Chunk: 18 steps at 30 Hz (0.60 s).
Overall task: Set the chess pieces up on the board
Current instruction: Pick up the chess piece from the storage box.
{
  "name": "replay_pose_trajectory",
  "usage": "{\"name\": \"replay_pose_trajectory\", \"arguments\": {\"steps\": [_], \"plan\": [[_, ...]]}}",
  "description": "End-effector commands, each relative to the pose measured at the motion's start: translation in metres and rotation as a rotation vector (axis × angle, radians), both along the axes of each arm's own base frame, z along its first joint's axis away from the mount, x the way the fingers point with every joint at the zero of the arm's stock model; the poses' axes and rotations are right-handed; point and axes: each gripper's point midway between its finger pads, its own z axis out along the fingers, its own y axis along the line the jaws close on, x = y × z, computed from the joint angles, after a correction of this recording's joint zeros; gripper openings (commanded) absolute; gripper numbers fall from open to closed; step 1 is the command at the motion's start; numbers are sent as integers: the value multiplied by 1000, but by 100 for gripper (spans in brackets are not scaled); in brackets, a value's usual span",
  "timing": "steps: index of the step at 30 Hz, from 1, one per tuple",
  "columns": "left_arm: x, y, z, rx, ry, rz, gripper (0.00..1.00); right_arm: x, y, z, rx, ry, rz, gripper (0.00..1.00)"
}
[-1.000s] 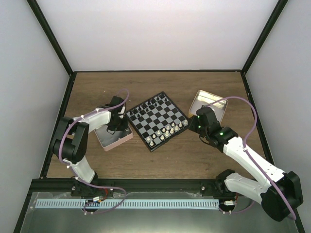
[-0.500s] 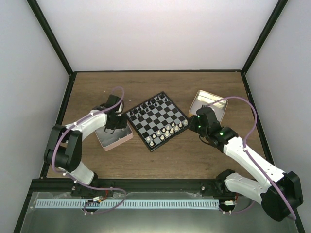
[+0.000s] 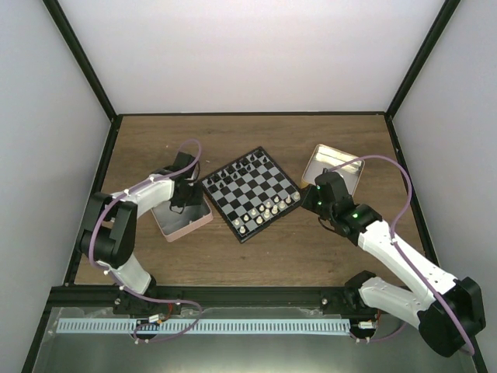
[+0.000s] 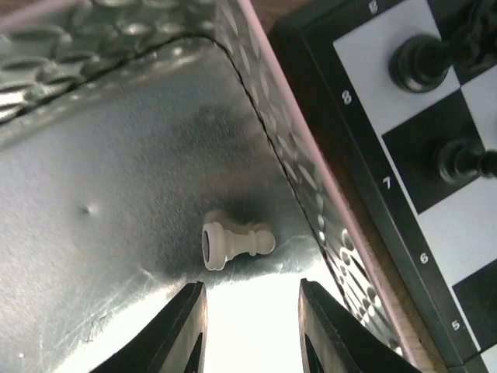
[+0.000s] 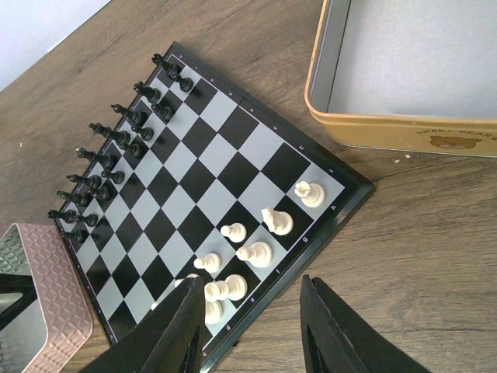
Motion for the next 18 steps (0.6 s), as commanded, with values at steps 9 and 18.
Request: {"name": "replay_pose_trajectory", "arguments": {"steps": [9, 18], "plan": [[37, 10, 12, -26, -144, 208, 36, 1, -3, 6, 11, -22, -14, 35], [46, 12, 4, -64, -175, 297, 30, 1, -3, 7, 14, -24, -13, 36]]}}
